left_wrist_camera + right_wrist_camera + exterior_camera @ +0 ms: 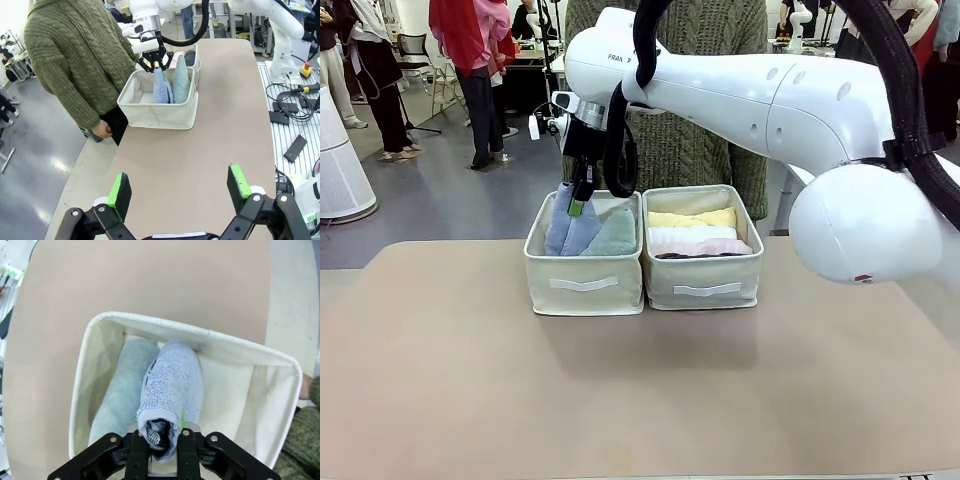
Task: Sort the towels based on their folding style.
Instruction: Pick up another triangle-folded towel from the table and place it in the left Fabric basket.
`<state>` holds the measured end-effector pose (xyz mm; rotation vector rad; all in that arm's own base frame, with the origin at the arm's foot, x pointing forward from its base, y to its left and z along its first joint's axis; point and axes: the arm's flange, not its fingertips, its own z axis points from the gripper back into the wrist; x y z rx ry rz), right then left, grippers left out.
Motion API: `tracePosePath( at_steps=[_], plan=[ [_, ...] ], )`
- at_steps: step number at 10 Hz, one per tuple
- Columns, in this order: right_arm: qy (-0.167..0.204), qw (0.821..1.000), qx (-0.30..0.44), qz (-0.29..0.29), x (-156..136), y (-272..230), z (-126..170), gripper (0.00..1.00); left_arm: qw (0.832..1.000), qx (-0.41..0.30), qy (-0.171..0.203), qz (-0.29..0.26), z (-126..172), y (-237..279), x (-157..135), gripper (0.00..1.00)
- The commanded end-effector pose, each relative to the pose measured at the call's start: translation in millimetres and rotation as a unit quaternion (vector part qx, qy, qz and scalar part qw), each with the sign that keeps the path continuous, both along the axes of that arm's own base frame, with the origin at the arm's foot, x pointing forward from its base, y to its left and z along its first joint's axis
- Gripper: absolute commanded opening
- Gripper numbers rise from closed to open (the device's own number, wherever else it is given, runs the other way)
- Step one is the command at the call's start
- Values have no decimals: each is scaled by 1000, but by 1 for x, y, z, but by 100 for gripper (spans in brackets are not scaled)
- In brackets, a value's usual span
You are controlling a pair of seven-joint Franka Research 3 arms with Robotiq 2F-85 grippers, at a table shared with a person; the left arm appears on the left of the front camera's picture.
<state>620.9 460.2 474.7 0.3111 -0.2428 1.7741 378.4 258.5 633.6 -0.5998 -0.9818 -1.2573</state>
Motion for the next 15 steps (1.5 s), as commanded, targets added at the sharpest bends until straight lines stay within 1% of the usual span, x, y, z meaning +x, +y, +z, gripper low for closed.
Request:
tracePosePath(
  at_steps=[1,2,3,4,5,6,7,8,10,15],
  plan=[
    [7,1000,9,12,19,15,11,18,1000,-3,-4,0,1,0,-1,100],
    [9,1000,11,12,19,15,11,36,1000,-3,-4,0,1,0,-1,100],
    [8,1000,11,12,18,16,12,38,1000,-3,-4,0,1,0,-1,100],
    [7,1000,11,13,18,16,12,56,1000,-3,-4,0,1,0,-1,100],
    [7,1000,11,13,17,16,12,58,1000,-3,-4,0,1,0,-1,100],
    [8,1000,11,12,17,15,12,76,1000,-3,-4,0,1,0,-1,100],
    [7,1000,11,12,17,15,13,78,1000,-3,-4,0,1,0,-1,100],
    [7,1000,11,12,17,15,13,95,1000,-3,-4,0,1,0,-1,100],
    [9,1000,13,12,16,15,13,100,1000,-3,-4,0,1,0,-1,100],
    [4,1000,12,8,13,11,18,100,1000,-3,-4,0,1,0,-1,100]
  ],
)
